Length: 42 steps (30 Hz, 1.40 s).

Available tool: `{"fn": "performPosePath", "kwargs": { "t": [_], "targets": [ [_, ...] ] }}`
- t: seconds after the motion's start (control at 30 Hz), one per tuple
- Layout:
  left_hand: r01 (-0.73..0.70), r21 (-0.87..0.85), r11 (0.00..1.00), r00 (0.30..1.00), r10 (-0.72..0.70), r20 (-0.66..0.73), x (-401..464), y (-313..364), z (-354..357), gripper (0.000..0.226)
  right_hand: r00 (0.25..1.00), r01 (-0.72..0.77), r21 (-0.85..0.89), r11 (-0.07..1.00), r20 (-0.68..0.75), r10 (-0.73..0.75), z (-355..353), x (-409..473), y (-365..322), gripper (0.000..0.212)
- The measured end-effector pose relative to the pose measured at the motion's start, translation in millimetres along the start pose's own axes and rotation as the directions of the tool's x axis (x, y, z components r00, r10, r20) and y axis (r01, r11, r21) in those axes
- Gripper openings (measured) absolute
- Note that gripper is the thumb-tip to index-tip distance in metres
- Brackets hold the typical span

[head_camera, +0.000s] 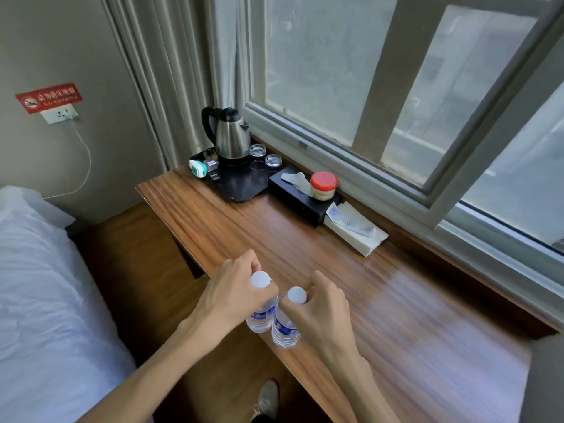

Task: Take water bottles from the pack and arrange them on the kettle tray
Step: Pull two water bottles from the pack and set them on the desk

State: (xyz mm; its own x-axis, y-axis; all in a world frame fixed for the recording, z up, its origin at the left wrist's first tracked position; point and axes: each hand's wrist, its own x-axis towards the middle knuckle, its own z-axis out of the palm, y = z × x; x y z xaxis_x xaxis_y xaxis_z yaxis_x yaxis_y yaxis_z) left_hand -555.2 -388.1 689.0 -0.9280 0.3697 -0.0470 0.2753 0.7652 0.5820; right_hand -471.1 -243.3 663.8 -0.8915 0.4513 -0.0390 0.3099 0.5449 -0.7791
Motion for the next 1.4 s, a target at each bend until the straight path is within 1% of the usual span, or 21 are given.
{"fn": "performPosePath", "kwargs": {
  "t": [0.13,0.23,0.27,0.43,0.6,0.8,1.07,1.23,1.4],
  "targets": [
    [-0.008,-0.02,1.0,1.0,0.008,0.019,55.1,-9.3,-10.0,0.029,0.996,-0.081,0.046,0.996,-0.03,0.083,19.4,51.9,-13.7,0.046],
    [-0.018,-0.017,1.0,0.999,0.019,0.034,96.8,-16.9,-14.8,0.029,0.989,-0.138,0.033,0.99,-0.059,0.139,31.2,85.5,-26.7,0.055],
    [-0.027,-0.015,1.0,0.999,0.027,0.036,110.9,-19.3,-15.8,0.028,0.985,-0.155,0.021,0.988,-0.071,0.156,34.4,97.0,-30.9,0.055],
    [-0.073,-0.011,0.997,0.994,0.074,0.085,180.2,-28.6,-18.4,0.028,0.953,-0.273,0.028,0.962,-0.131,0.274,52.0,150.5,-43.3,0.033],
    [-0.14,0.003,0.99,0.978,0.137,0.157,246.2,-35.7,-19.8,0.028,0.891,-0.398,0.061,0.916,-0.212,0.401,71.8,196.9,-52.7,0.031],
    [-0.23,0.019,0.973,0.939,0.217,0.268,306.2,-42.7,-23.9,0.026,0.818,-0.471,0.098,0.877,-0.324,0.475,92.9,242.9,-62.2,0.024],
    [-0.26,-0.048,0.964,0.898,0.26,0.356,356.2,-46.5,-20.5,0.025,0.732,-0.517,0.147,0.843,-0.435,0.524,105.9,287.5,-70.8,0.022],
    [-0.301,-0.069,0.951,0.883,0.305,0.358,376.7,-48.0,-18.8,0.026,0.71,-0.528,0.137,0.838,-0.471,0.524,107.6,309.1,-74.1,0.02],
    [-0.384,-0.058,0.922,0.849,0.377,0.371,393.1,-46.2,-18.8,0.033,0.703,-0.516,0.115,0.849,-0.509,0.496,107.0,320.3,-80.7,0.027]
  ]
}}
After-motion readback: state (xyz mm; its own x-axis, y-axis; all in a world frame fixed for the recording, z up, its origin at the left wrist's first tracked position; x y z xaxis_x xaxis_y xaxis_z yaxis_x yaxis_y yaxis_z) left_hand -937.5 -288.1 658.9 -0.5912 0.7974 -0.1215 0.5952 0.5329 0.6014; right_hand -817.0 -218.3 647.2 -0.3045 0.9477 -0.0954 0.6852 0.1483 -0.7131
